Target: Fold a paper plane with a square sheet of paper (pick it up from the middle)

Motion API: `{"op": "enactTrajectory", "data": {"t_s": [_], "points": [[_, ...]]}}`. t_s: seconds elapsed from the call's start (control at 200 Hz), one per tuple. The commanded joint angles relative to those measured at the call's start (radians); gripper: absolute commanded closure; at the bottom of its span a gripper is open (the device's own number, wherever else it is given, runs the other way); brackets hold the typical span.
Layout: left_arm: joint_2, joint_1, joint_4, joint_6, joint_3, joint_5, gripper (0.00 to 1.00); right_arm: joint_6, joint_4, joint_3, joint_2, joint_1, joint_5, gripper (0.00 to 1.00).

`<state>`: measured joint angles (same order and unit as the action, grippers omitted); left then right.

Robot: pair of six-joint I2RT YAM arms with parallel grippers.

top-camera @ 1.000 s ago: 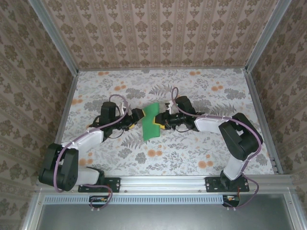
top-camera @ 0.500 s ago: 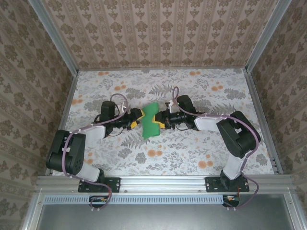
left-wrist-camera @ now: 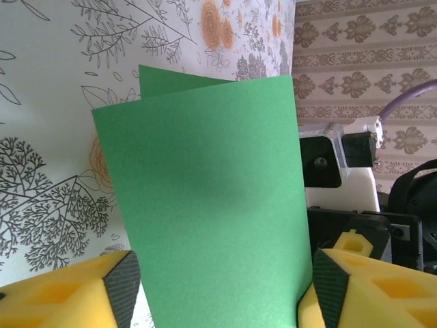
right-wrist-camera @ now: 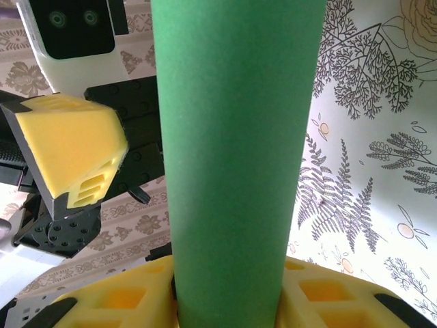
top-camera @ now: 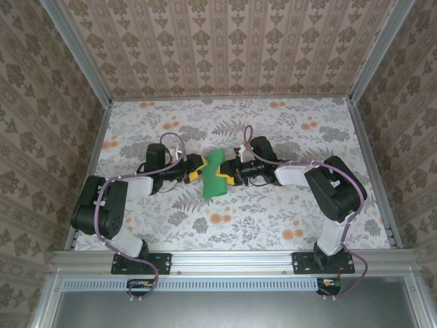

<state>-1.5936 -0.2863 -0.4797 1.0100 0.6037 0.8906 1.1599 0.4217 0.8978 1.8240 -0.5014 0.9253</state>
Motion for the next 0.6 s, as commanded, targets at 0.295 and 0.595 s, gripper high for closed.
{"op": "enactTrajectory", "data": {"t_s": [0.295,0.595], "points": [[-0.058,-0.001,-0.062,0.012,0.041,0.022,0.37,0.001,0.013,0.035,0.033,-0.002,0.041,0.63],[-0.049,0.020,-0.126,0.032,0.014,0.018,0.52,-0.068,-0.098,0.052,0.047,-0.002,0.010,0.63]]}}
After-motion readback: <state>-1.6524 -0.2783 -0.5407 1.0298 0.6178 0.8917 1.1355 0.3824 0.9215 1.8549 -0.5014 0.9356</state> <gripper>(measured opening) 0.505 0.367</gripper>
